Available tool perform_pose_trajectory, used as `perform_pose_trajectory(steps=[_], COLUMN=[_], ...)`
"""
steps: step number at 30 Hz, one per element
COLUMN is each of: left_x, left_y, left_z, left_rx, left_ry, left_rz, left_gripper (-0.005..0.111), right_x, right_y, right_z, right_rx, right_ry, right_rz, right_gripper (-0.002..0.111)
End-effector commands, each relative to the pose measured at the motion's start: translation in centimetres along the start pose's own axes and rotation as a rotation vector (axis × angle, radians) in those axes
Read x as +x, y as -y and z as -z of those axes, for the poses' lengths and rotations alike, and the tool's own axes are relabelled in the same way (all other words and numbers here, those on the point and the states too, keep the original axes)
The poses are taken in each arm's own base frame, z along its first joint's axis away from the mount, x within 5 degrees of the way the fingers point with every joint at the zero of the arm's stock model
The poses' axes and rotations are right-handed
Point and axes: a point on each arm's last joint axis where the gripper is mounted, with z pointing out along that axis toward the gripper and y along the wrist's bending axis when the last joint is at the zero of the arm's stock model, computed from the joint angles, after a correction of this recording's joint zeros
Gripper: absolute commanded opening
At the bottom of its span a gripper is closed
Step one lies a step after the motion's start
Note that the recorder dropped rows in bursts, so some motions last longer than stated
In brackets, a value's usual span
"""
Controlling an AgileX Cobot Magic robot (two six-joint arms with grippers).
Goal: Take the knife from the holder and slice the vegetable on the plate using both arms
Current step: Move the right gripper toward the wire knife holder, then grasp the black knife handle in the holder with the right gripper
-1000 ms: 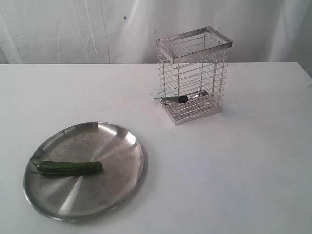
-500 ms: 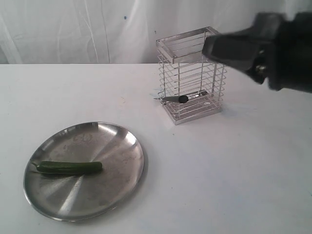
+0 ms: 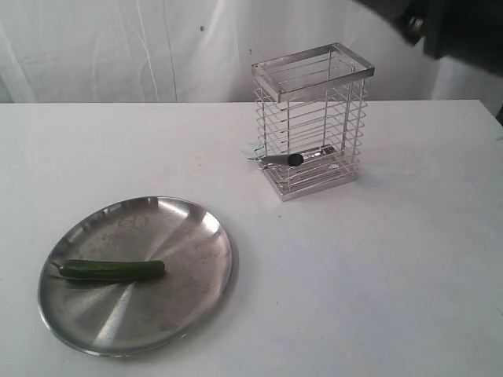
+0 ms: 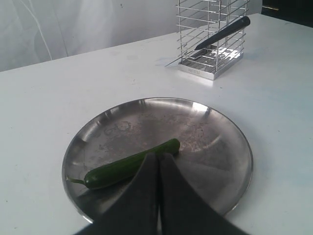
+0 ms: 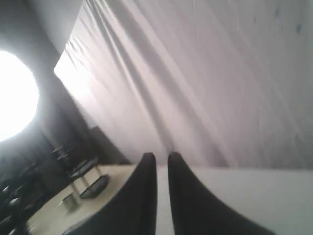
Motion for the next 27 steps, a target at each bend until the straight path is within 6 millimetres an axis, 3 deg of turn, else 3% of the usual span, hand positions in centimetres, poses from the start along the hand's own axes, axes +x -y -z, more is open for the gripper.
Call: perform_pose_trajectory(steps=[1,4,6,9,11,13,17,19,22,24,27], left_x=[0.0,0.0,0.0,0.0,0.0,0.0,0.0,0.0,0.0,0.0,0.0], left_y=[0.0,0.0,0.0,0.0,0.0,0.0,0.0,0.0,0.0,0.0,0.0], left_z=[0.0,0.0,0.0,0.0,0.0,0.0,0.0,0.0,0.0,0.0,0.0], left_rx=[-0.005,-0.005,-0.005,-0.005,-0.005,-0.005,-0.005,-0.005,-0.005,-0.005,-0.005], left_ry=[0.006,0.006,0.006,0.006,0.006,0.006,0.006,0.006,0.006,0.006,0.006], left_rz=[0.007,0.007,0.007,0.007,0.007,0.007,0.007,0.007,0.007,0.007,0.007], left_gripper=[0.000,0.000,0.000,0.000,0.000,0.000,0.000,0.000,0.000,0.000,0.000], right_x=[-4.7,-7.2,-7.9,-7.1,-5.4,-3.3,0.5,2.0,3.4,4.1,5.1], right_y=[-2.6,-4.9,-4.9,-2.3,-0.4,0.7,1.0,0.9,2.1,3.5,5.3], right_z=[1.6,3.2,4.4,6.5,8.0,8.6,7.7,6.7,5.5,4.7,3.5], right_rx=[0.101,0.239,0.411,0.741,0.948,1.045,0.866,0.713,0.658,0.672,0.698], right_ry=[0.254,0.315,0.238,0.017,-0.165,-0.326,-0.540,-0.569,-0.511,-0.440,-0.352], right_rz=[0.342,0.877,0.987,0.705,0.475,0.252,0.110,0.082,-0.043,-0.147,-0.341], right_gripper=[0.009,0.009,0.009,0.009,0.009,0.009,0.009,0.009,0.011,0.018,0.038])
